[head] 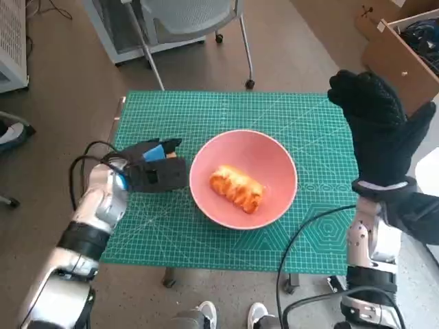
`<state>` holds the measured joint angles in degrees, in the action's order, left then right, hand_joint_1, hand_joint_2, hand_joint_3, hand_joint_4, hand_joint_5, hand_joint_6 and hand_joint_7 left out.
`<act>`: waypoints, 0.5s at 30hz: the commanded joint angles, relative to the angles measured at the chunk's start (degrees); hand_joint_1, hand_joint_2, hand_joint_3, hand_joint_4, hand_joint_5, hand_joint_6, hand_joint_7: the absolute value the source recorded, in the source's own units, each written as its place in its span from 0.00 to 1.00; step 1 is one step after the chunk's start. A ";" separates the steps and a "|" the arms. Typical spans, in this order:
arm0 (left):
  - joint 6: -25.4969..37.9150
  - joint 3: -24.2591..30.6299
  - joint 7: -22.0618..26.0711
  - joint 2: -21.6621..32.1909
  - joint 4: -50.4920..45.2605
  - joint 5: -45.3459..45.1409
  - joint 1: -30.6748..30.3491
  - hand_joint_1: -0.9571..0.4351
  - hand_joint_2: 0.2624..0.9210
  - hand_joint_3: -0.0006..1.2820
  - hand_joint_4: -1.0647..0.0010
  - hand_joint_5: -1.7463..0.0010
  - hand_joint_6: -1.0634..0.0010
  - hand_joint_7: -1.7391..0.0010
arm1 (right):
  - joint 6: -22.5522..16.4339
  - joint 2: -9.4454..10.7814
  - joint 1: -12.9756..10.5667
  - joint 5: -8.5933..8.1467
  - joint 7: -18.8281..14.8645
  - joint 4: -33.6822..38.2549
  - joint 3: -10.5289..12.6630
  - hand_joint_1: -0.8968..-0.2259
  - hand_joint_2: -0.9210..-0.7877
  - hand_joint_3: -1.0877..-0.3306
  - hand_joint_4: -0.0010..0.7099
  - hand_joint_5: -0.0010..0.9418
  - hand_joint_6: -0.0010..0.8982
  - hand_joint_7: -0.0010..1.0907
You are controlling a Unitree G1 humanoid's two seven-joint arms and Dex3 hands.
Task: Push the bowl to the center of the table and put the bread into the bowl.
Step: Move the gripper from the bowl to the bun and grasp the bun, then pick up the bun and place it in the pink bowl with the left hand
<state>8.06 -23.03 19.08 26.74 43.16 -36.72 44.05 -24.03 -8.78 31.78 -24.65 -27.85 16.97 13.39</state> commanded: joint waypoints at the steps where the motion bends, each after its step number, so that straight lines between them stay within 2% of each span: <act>1: -2.16 -1.89 -4.41 -0.57 4.26 -2.10 2.01 0.68 0.88 0.02 0.80 0.98 0.76 0.97 | 0.77 -0.04 -2.08 -0.05 0.08 -0.72 0.06 0.63 0.00 0.62 0.47 0.00 0.10 0.54; 3: -2.77 -2.51 -5.57 -0.56 4.94 -2.69 2.15 0.73 0.94 0.05 0.70 0.97 0.68 0.97 | 0.83 -0.03 -2.36 0.04 0.25 -1.16 0.06 0.64 0.00 0.62 0.46 0.00 0.10 0.54; 4: -3.23 -3.01 -6.53 -0.62 5.56 -3.17 2.28 0.74 0.95 0.05 0.67 0.97 0.66 0.97 | 0.86 -0.03 -2.53 0.03 0.32 -1.34 0.10 0.64 0.00 0.62 0.46 0.00 0.10 0.54; 7: -4.55 -4.36 -8.97 -0.84 7.61 -4.27 2.78 0.78 0.99 0.10 0.46 0.93 0.50 0.94 | 0.92 -0.02 -2.97 0.02 0.51 -1.77 0.20 0.64 0.00 0.62 0.46 0.00 0.10 0.55; 8: -4.99 -4.79 -9.74 -0.87 8.12 -4.66 2.89 0.78 0.99 0.11 0.43 0.92 0.47 0.93 | 0.89 -0.02 -3.11 0.05 0.55 -1.86 0.22 0.64 0.00 0.62 0.46 0.00 0.10 0.55; 9: -5.33 -5.08 -10.31 -0.90 8.51 -4.92 2.98 0.81 0.99 0.12 0.44 0.78 0.43 0.92 | 0.89 -0.01 -3.22 0.07 0.58 -1.95 0.22 0.64 0.00 0.62 0.46 0.00 0.10 0.55; 10: -5.68 -5.41 -11.04 -0.88 8.64 -5.31 2.96 0.86 0.99 0.15 0.49 0.56 0.38 0.88 | 0.84 -0.02 -3.33 0.12 0.62 -1.99 0.24 0.64 0.00 0.62 0.46 0.00 0.10 0.55; 11: -5.96 -5.65 -11.58 -0.85 8.75 -5.55 2.95 0.80 1.00 0.15 0.47 0.44 0.44 0.67 | 0.84 -0.02 -3.44 0.16 0.67 -2.09 0.25 0.64 0.00 0.62 0.46 0.00 0.10 0.55; 13: -6.46 -5.99 -12.41 -0.57 8.20 -5.88 2.71 0.75 1.00 0.14 0.46 0.34 0.49 0.48 | 0.85 -0.01 -3.64 0.22 0.78 -2.26 0.26 0.64 0.00 0.62 0.46 0.00 0.10 0.55; 15: -6.73 -6.11 -12.79 -0.30 7.57 -6.04 2.47 0.71 1.00 0.13 0.44 0.29 0.50 0.37 | 0.90 0.01 -3.79 0.25 0.84 -2.43 0.26 0.64 0.00 0.62 0.46 0.00 0.09 0.54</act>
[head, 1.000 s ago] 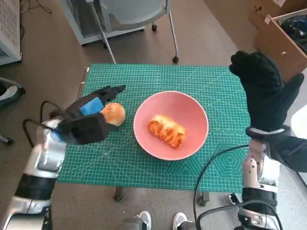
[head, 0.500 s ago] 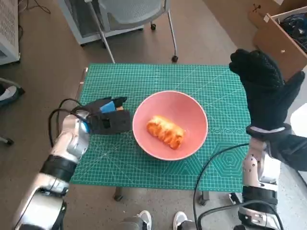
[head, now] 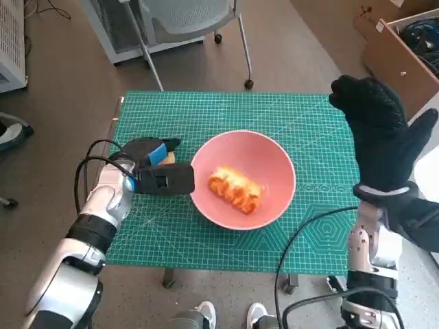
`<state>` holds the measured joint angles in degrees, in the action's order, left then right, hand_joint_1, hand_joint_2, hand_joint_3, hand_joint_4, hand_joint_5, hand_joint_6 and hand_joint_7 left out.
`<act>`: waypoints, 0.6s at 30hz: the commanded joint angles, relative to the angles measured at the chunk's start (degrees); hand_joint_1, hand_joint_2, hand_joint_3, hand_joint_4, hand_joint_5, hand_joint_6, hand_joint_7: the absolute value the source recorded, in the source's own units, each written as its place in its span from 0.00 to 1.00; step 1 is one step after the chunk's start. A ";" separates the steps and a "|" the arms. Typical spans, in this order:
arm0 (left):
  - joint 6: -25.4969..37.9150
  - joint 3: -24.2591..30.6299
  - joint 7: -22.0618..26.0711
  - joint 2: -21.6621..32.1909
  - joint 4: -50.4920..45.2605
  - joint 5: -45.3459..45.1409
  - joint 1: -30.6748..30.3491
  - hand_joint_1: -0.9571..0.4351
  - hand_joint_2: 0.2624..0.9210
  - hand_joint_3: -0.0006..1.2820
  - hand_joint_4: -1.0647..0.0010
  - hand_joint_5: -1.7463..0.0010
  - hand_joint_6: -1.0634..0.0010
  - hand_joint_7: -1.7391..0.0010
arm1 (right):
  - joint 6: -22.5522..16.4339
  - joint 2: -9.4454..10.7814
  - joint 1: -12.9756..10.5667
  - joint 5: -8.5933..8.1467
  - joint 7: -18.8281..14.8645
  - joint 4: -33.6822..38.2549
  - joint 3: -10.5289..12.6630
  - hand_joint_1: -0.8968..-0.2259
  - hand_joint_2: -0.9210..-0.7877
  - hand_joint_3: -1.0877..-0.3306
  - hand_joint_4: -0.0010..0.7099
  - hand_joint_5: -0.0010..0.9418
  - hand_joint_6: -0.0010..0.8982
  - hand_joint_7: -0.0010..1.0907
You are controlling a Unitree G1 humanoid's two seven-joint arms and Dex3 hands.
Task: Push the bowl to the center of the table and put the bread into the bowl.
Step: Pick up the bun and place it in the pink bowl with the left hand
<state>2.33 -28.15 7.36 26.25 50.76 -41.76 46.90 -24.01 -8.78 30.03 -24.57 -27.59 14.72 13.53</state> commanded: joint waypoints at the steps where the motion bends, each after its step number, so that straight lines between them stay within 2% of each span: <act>1: -1.09 -0.94 -1.08 0.47 -1.02 -1.08 -0.69 0.71 1.00 0.12 0.44 0.29 0.50 0.36 | 0.89 0.04 -2.12 0.21 0.64 -0.17 0.12 0.64 0.00 0.62 0.46 0.00 0.09 0.54; 6: -0.95 -0.03 -0.20 1.82 -6.50 -0.83 -2.48 0.69 1.00 0.11 0.43 0.31 0.47 0.27 | 1.08 0.17 -2.35 0.18 0.76 -0.22 -0.02 0.63 0.00 0.62 0.46 0.00 0.09 0.54; 18: 1.23 6.97 4.38 4.45 -25.62 4.05 -8.86 0.69 1.00 0.09 0.41 0.33 0.45 0.27 | 1.88 0.57 -2.56 -0.12 0.84 -0.66 -0.35 0.64 0.00 0.62 0.46 0.00 0.09 0.55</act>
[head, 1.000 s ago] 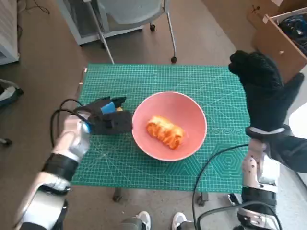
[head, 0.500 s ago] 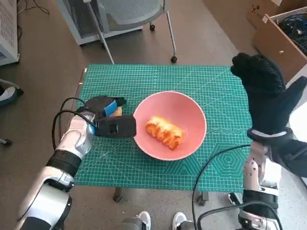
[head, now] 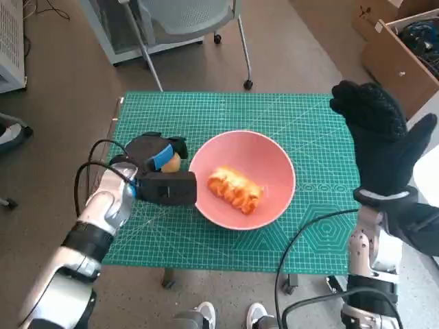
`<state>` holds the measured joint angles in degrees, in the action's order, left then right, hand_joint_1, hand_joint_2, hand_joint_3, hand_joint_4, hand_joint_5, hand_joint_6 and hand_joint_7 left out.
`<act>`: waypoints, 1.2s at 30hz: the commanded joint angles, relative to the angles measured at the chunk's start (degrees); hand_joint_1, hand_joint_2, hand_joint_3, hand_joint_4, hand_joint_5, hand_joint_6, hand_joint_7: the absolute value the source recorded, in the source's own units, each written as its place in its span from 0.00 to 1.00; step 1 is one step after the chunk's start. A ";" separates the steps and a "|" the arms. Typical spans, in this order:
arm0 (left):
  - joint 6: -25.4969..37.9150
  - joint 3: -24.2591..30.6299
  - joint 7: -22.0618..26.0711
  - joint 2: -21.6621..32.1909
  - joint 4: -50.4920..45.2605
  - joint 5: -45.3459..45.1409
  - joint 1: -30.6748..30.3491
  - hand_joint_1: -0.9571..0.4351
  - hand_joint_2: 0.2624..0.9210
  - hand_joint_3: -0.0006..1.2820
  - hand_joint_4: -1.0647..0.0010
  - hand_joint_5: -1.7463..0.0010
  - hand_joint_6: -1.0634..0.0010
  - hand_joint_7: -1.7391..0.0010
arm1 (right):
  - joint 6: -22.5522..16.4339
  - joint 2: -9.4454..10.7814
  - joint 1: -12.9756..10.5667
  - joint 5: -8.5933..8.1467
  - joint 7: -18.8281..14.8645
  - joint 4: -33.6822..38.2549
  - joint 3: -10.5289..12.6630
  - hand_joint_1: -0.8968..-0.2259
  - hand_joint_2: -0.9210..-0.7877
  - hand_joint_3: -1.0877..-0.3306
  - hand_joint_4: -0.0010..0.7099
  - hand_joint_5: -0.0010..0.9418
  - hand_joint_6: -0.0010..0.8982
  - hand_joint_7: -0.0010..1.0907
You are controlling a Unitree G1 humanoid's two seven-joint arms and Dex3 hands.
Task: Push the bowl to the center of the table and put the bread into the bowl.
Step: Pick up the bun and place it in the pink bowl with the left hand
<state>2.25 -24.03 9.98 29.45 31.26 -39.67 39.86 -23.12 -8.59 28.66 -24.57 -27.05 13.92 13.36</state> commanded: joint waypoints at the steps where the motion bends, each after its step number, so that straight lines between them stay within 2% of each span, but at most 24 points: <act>1: 1.69 3.93 2.22 1.25 -8.53 2.75 -2.37 0.69 1.00 0.09 0.41 0.33 0.45 0.27 | 1.05 0.42 -1.15 -0.19 0.27 0.21 -0.19 0.64 0.00 0.62 0.46 0.00 0.09 0.55; 8: 4.70 9.22 4.27 0.98 -24.48 5.34 -6.40 0.69 1.00 0.08 0.39 0.32 0.44 0.29 | 1.46 0.75 -1.11 -0.49 0.19 0.18 -0.35 0.64 0.00 0.63 0.45 0.00 0.10 0.55; 14: 3.33 12.57 2.04 -0.37 -35.37 6.13 -9.48 0.69 1.00 0.06 0.37 0.32 0.41 0.33 | 1.72 0.86 -1.03 -0.65 0.13 0.07 -0.26 0.65 0.00 0.63 0.45 0.00 0.10 0.55; 20: 1.14 13.69 0.34 -2.61 -42.48 7.07 -11.70 0.69 0.98 0.04 0.34 0.32 0.34 0.39 | 1.78 0.85 -0.87 -0.86 -0.09 0.18 -0.05 0.66 0.00 0.62 0.45 0.00 0.10 0.55; 27: -3.41 13.55 -0.65 -5.97 -44.91 10.53 -13.44 0.69 0.97 0.03 0.30 0.37 0.32 0.39 | 1.44 1.10 -0.94 -1.07 -0.31 0.47 -0.10 0.66 0.00 0.62 0.45 0.00 0.10 0.55; 36: -13.82 11.22 -1.48 -9.05 -38.29 14.17 -13.50 0.69 1.00 0.02 0.32 0.36 0.34 0.36 | 0.93 1.11 -1.07 -0.99 -0.46 0.88 0.23 0.66 0.00 0.62 0.45 0.00 0.10 0.55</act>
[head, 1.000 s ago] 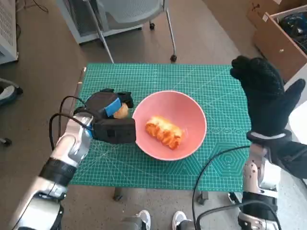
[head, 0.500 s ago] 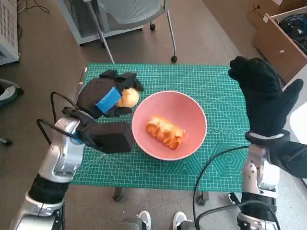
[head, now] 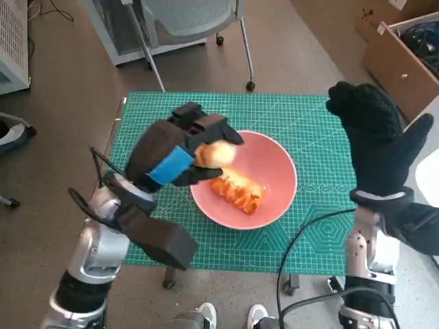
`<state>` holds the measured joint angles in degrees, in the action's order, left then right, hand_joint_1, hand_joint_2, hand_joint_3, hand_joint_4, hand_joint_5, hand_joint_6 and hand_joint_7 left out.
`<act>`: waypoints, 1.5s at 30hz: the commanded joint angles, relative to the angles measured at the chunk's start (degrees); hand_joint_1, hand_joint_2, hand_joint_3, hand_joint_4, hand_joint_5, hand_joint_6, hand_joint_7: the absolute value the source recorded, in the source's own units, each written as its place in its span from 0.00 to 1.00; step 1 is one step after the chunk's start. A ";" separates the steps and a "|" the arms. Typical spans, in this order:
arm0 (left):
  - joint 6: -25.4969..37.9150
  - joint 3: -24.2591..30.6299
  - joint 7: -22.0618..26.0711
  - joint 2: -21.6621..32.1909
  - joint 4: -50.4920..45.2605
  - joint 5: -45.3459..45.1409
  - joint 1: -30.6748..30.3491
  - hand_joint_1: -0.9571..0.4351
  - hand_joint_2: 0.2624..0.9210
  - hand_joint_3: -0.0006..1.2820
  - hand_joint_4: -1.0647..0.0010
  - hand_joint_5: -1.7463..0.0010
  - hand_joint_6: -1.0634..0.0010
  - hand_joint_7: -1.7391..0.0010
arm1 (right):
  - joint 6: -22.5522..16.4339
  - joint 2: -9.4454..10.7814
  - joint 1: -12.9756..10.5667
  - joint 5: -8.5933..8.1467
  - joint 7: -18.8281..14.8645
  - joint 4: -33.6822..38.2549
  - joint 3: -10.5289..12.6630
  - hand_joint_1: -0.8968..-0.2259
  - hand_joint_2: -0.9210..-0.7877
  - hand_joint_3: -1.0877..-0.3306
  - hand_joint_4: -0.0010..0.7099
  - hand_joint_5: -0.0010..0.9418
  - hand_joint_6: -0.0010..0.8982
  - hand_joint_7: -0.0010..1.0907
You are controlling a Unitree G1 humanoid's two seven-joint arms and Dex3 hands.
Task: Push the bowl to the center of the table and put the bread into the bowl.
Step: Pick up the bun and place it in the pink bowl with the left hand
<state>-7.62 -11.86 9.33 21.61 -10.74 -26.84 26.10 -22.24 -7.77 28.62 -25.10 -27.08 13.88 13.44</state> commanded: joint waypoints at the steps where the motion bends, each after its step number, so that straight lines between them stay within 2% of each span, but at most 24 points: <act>1: -4.72 -1.07 -0.84 -1.43 4.76 1.60 0.49 0.69 1.00 0.03 0.34 0.35 0.35 0.36 | 0.00 0.27 -1.07 -0.45 -0.44 0.92 0.17 0.66 0.00 0.62 0.45 0.00 0.10 0.55; 12: -3.10 -1.92 2.10 -3.45 7.81 1.76 1.62 0.69 1.00 0.06 0.39 0.32 0.39 0.33 | -0.01 -0.03 -1.57 -0.56 -0.52 0.34 0.43 0.66 0.00 0.62 0.45 0.00 0.10 0.54; 14: -1.59 -2.22 3.18 -3.66 7.57 1.49 1.57 0.69 1.00 0.08 0.43 0.29 0.42 0.32 | 0.07 -0.05 -1.74 -0.62 -0.45 0.05 0.50 0.66 0.00 0.62 0.45 0.00 0.10 0.54; 16: -0.80 -2.36 4.07 -3.65 7.35 1.35 1.30 0.69 1.00 0.15 0.54 0.23 0.48 0.27 | 0.16 0.01 -1.87 -0.63 -0.35 -0.18 0.49 0.66 0.00 0.62 0.45 0.00 0.10 0.54; 17: -0.56 -2.40 4.43 -3.63 7.28 1.34 1.16 0.67 0.96 0.14 0.60 0.30 0.53 0.32 | 0.20 0.04 -1.93 -0.62 -0.29 -0.29 0.47 0.66 0.00 0.62 0.45 0.00 0.10 0.54; 19: -0.26 -2.58 5.48 -3.52 7.56 1.68 0.98 0.62 0.88 0.09 0.71 0.60 0.64 0.55 | 0.27 0.06 -2.13 -0.55 -0.12 -0.55 0.47 0.66 0.00 0.62 0.45 0.00 0.10 0.54; 20: 0.04 -2.66 6.12 -3.46 7.58 1.87 0.94 0.60 0.87 0.08 0.72 0.67 0.66 0.59 | 0.29 0.04 -2.21 -0.54 -0.07 -0.61 0.52 0.66 0.00 0.62 0.46 0.00 0.10 0.54; 21: 0.27 -2.70 6.58 -3.42 7.55 1.97 0.89 0.56 0.86 0.05 0.78 0.78 0.72 0.67 | 0.31 0.02 -2.28 -0.54 -0.03 -0.65 0.55 0.66 0.00 0.62 0.46 0.00 0.10 0.54; 23: 0.80 -2.70 7.63 -3.35 7.32 2.29 0.80 0.50 0.84 0.03 0.85 0.90 0.79 0.75 | 0.43 0.02 -2.40 -0.58 0.05 -0.80 0.60 0.66 0.00 0.62 0.46 0.01 0.10 0.54; 28: 0.81 -2.91 9.28 -2.79 6.95 2.30 0.65 0.37 0.84 0.01 0.97 0.98 0.88 0.81 | 0.71 -0.03 -2.74 -0.69 0.21 -1.22 0.75 0.67 0.00 0.62 0.46 0.01 0.11 0.54; 32: -0.65 -3.00 9.88 -2.06 7.38 2.43 0.96 0.29 0.85 0.01 0.99 1.00 0.92 0.83 | 0.78 0.00 -2.94 -0.58 0.37 -1.48 0.80 0.67 0.00 0.62 0.46 0.01 0.11 0.54; 45: -6.62 -0.57 10.08 -1.16 10.26 7.80 1.78 0.22 0.90 0.01 1.00 1.00 0.96 0.83 | 0.83 0.37 -2.86 -0.17 0.79 -1.55 0.60 0.68 0.00 0.61 0.46 0.00 0.11 0.54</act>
<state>-13.06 -13.84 19.08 20.21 -0.74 -21.53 27.12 -22.21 -7.77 26.82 -25.08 -26.86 12.17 14.13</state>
